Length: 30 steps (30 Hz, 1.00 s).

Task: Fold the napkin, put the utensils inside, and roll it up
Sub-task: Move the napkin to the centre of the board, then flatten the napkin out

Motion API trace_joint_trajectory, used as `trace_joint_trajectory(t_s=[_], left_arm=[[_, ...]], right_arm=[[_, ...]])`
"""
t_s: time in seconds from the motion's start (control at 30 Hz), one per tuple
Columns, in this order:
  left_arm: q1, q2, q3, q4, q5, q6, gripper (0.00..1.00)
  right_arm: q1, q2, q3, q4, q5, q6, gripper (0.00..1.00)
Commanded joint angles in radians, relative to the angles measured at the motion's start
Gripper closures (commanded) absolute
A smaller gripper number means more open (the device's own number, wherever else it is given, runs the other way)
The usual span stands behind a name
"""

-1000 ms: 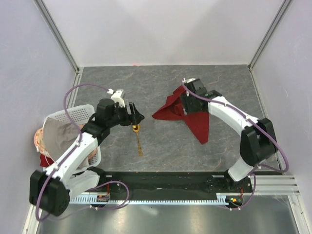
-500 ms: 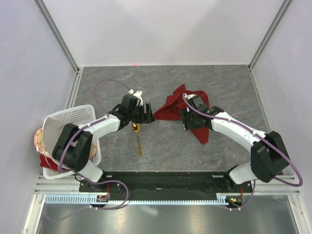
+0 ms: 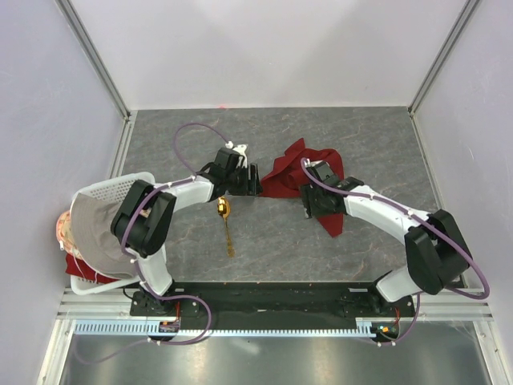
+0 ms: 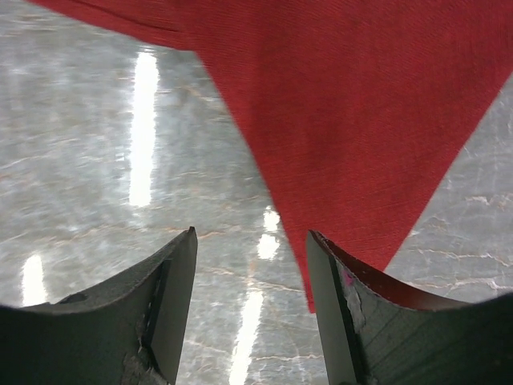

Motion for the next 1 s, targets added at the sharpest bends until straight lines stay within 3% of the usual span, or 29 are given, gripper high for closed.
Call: trace_joint_trajectory(t_s=[0.0,0.17,0.27,0.4,0.53,0.63,0.67,0.8,0.97], left_arm=[[-0.009,0.056,0.058,0.030,0.038,0.029,0.36],[-0.018,0.096,0.086,0.003,0.049,0.030,0.55],[-0.019,0.094,0.087,0.003,0.052,0.032,0.77],[-0.019,0.047,0.089,0.003,0.055,0.026,0.92],[-0.019,-0.050,0.103,-0.051,0.028,0.024,0.97],[-0.018,-0.145,0.133,-0.128,-0.029,0.044,0.98],[-0.018,-0.166,0.148,-0.145,-0.049,0.050,0.98],[-0.009,-0.271,0.191,-0.253,-0.155,0.093,0.98],[0.053,-0.418,0.242,-0.313,-0.157,0.112,0.98]], right_arm=[[-0.038,0.031,-0.021,0.000,0.055,0.025,0.36],[-0.072,0.047,-0.056,0.000,0.062,0.020,0.36],[-0.087,0.062,-0.081,0.009,0.062,0.013,0.36],[-0.105,0.091,-0.101,0.032,0.056,0.008,0.39],[-0.139,0.120,-0.112,0.054,0.039,-0.009,0.55],[-0.171,0.105,-0.103,0.054,0.039,-0.030,0.83],[-0.180,0.093,-0.090,0.049,0.038,-0.035,0.97],[-0.242,-0.019,-0.025,0.002,0.042,-0.056,1.00],[-0.325,-0.123,0.158,-0.083,0.095,-0.078,1.00]])
